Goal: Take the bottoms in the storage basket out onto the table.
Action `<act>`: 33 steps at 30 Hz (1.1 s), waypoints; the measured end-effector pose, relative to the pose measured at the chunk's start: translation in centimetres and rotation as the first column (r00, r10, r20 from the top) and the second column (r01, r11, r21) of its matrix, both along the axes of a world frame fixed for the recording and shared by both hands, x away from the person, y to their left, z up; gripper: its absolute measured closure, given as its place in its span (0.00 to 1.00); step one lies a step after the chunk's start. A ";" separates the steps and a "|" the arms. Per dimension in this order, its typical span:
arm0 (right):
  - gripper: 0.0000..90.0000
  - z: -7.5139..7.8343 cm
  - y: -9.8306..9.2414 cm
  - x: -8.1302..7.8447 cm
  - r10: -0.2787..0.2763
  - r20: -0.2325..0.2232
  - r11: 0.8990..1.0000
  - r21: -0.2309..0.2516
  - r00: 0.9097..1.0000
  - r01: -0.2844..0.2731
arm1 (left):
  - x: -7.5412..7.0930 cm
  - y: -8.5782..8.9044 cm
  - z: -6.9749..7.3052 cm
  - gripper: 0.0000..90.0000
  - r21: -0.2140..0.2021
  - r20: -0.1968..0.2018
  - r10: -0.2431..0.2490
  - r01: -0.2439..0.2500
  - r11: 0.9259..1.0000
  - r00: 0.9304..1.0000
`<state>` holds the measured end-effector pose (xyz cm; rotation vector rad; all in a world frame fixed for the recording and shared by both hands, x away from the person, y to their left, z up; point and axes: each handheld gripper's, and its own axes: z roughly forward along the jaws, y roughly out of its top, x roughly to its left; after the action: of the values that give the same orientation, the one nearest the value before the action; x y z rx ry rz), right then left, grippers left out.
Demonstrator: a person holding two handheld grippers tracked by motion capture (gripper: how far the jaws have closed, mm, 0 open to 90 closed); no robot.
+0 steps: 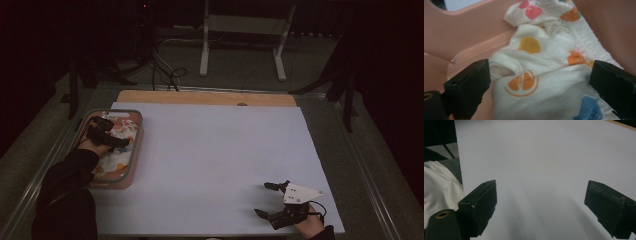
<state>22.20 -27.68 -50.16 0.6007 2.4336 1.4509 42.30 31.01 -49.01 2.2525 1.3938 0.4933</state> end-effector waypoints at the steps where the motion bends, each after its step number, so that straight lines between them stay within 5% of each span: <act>1: 0.12 0.0 0.0 0.0 0.000 0.000 1.000 0.000 1.000 0.000 | 0.0 0.0 0.0 0.09 0.000 0.000 0.000 0.000 1.000 1.000; 12: 0.12 -0.1 -0.1 0.0 -0.002 0.001 1.000 -0.005 1.000 0.002 | 0.1 0.0 -0.4 0.25 -0.012 -0.048 -0.030 0.029 0.999 0.998; 26: 0.12 -0.1 0.0 0.0 -0.004 -0.003 1.000 -0.013 1.000 0.004 | -0.3 0.0 -0.2 0.85 -0.062 -0.073 -0.130 0.126 0.990 0.989; 33: 0.12 -0.1 -0.1 0.0 -0.003 0.003 1.000 -0.016 1.000 0.003 | -0.6 -0.1 0.1 0.91 -0.046 -0.062 -0.163 0.160 0.986 0.985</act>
<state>22.21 -27.75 -50.21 0.5981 2.4388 1.4293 41.68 30.94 -48.89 2.3435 1.2269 0.3372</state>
